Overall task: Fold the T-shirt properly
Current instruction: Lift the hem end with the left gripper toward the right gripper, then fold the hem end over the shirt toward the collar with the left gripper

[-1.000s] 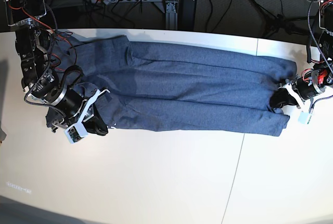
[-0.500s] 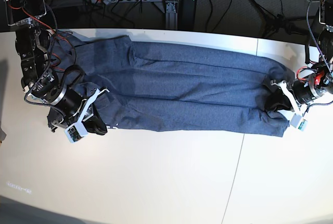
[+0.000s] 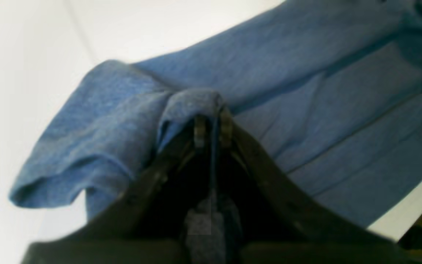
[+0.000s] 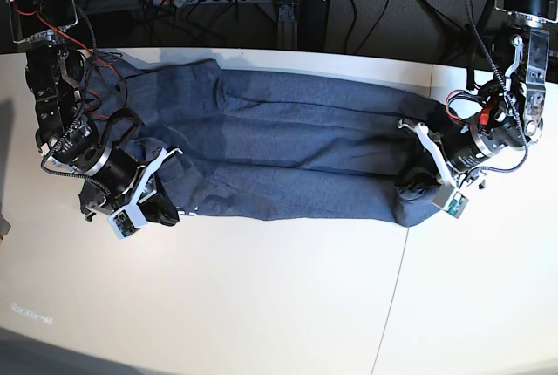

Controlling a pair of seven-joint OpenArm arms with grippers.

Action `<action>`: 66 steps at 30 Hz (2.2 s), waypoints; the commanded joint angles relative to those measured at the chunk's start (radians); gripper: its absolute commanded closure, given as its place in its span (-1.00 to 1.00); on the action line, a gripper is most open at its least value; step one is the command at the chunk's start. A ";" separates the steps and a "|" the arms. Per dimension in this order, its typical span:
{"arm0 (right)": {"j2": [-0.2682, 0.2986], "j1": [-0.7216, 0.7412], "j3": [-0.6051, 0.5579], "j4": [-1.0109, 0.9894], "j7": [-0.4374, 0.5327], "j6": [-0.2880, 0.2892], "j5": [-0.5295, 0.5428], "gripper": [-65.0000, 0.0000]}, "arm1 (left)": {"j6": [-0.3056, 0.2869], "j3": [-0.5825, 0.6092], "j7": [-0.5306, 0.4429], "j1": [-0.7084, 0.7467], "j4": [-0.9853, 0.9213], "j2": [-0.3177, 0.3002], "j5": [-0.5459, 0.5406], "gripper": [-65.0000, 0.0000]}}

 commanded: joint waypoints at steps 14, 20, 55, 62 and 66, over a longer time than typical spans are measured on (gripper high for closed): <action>0.014 0.016 0.011 0.017 0.027 0.048 0.004 1.00 | 0.129 0.259 0.011 -0.037 0.059 0.261 0.312 1.00; 0.014 0.016 0.011 0.017 0.027 0.048 0.005 1.00 | 0.190 0.407 0.012 -0.069 0.059 0.310 0.527 1.00; 0.014 0.016 0.011 0.017 0.034 0.048 0.015 1.00 | 0.296 0.772 0.013 -0.136 0.014 0.571 0.809 0.12; 0.014 0.016 0.011 0.017 0.031 0.048 0.015 1.00 | 0.400 0.726 0.026 -0.184 0.014 0.579 0.901 0.12; 0.013 0.017 0.011 0.017 0.032 0.048 0.016 1.00 | 0.400 0.661 0.050 -0.184 0.014 0.578 0.867 0.12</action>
